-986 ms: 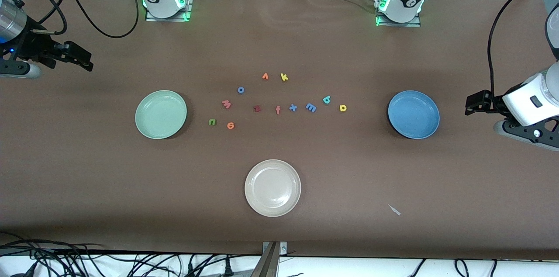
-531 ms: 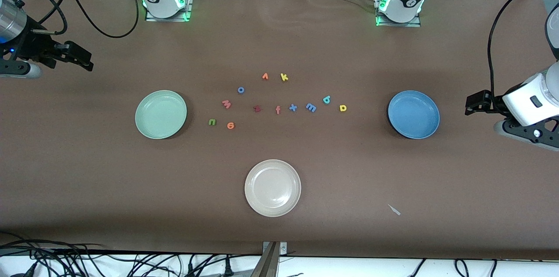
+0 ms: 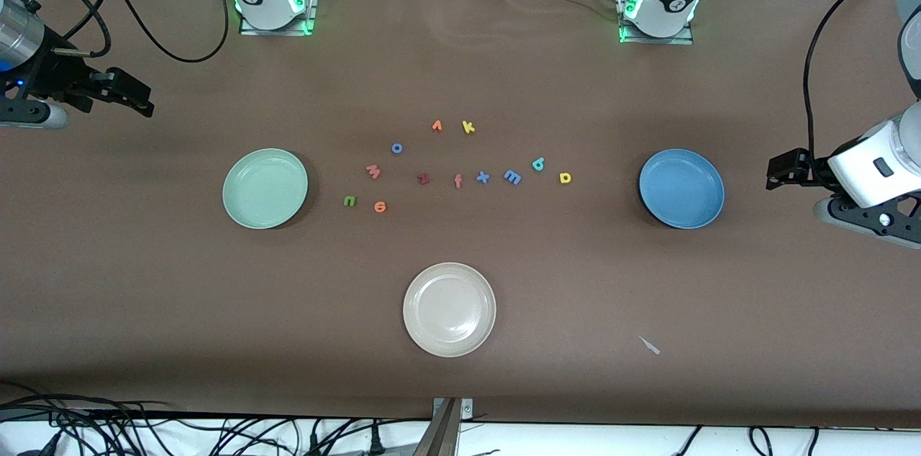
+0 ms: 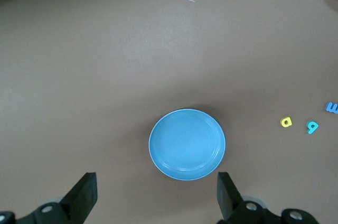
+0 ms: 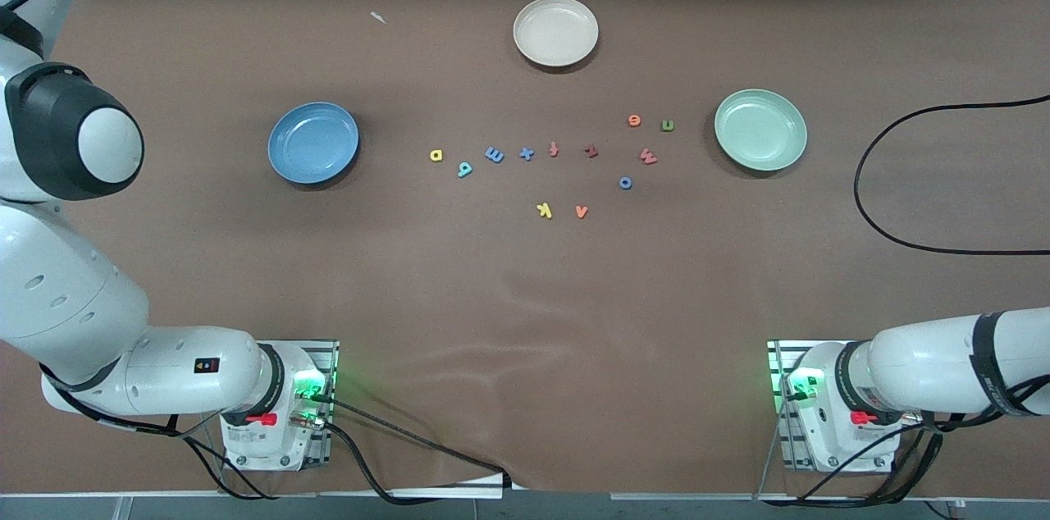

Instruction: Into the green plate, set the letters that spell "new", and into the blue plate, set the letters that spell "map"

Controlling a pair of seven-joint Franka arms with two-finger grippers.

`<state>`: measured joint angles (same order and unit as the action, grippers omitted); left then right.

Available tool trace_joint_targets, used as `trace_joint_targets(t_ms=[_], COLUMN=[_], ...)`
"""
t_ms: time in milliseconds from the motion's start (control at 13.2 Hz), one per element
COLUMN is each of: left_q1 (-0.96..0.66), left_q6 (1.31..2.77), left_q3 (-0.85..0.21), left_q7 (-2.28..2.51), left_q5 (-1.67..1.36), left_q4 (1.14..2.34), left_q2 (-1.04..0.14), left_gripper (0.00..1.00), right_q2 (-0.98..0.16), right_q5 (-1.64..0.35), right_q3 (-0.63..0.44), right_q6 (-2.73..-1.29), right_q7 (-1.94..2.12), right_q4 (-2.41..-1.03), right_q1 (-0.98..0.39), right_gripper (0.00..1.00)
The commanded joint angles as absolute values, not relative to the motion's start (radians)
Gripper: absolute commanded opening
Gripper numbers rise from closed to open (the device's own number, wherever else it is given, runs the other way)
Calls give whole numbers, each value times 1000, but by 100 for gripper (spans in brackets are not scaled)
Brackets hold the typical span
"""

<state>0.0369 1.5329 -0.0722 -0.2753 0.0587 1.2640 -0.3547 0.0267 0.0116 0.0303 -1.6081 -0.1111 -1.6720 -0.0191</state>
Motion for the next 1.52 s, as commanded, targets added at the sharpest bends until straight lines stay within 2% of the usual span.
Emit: trace_joint_targets(t_ms=[0, 1442], left_q1=[31, 31], left_q6=[1537, 1537], left_q3=[-71, -71], left_q7=[-284, -282], left_q5=[83, 81], left_q4=[1267, 1266], left_q2=[-350, -348], left_gripper=[100, 100], right_q2=[43, 46], right_q5=[6, 8], right_q3=[31, 67], right_q6=[-1595, -1592], right_q7=[-103, -110], right_q4=[-1677, -1675], right_q1=[-20, -21], right_gripper=[100, 100])
